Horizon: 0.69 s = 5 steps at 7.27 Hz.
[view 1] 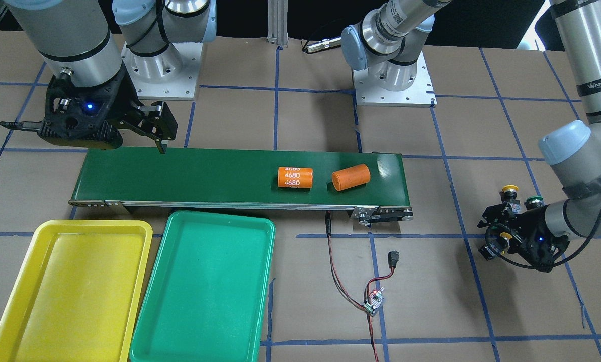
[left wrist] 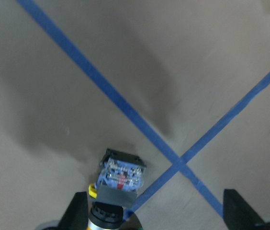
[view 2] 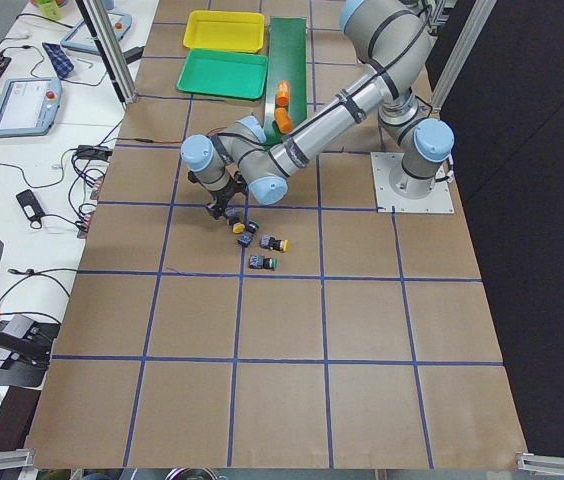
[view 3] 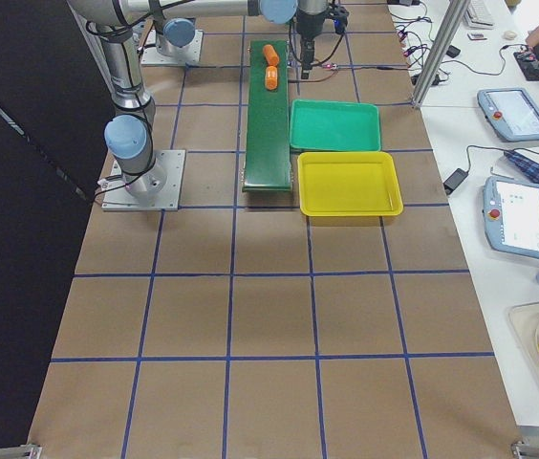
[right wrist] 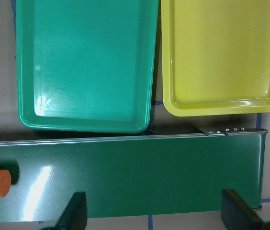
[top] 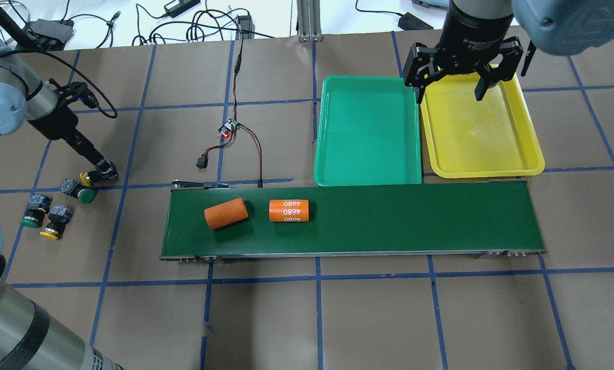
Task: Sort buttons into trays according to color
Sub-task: 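Grasp a black yellow-ringed button with the left gripper, set it on belt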
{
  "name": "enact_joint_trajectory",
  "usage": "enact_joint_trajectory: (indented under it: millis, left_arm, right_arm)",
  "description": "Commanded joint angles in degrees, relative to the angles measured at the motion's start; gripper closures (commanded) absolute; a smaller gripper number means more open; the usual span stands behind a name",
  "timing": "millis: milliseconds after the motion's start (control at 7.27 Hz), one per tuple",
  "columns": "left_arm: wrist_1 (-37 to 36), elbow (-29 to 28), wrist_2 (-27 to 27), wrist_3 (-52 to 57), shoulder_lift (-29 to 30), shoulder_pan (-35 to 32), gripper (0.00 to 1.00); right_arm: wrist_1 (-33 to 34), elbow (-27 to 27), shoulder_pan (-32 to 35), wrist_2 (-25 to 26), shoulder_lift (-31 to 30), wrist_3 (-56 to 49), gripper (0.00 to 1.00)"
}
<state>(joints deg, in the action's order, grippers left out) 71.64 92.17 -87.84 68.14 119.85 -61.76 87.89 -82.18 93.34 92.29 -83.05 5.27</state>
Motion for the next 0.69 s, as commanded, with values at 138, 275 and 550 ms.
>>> enact_joint_trajectory:
  millis: [138,275,550]
  left_arm:
    - [-11.9,3.6,-2.2,0.0,2.7,0.3,0.0]
    - [-15.2,4.5,-2.3,0.2,2.8,0.3,0.22]
    - [-15.0,5.2,-2.1,-0.5,0.8,0.0,0.84]
  right_arm:
    - [0.0,0.0,0.0,0.0,0.0,0.0,0.0]
    - [0.0,0.0,0.0,0.0,0.0,0.0,0.0]
    - [0.0,0.0,0.0,0.0,0.0,0.0,0.0]
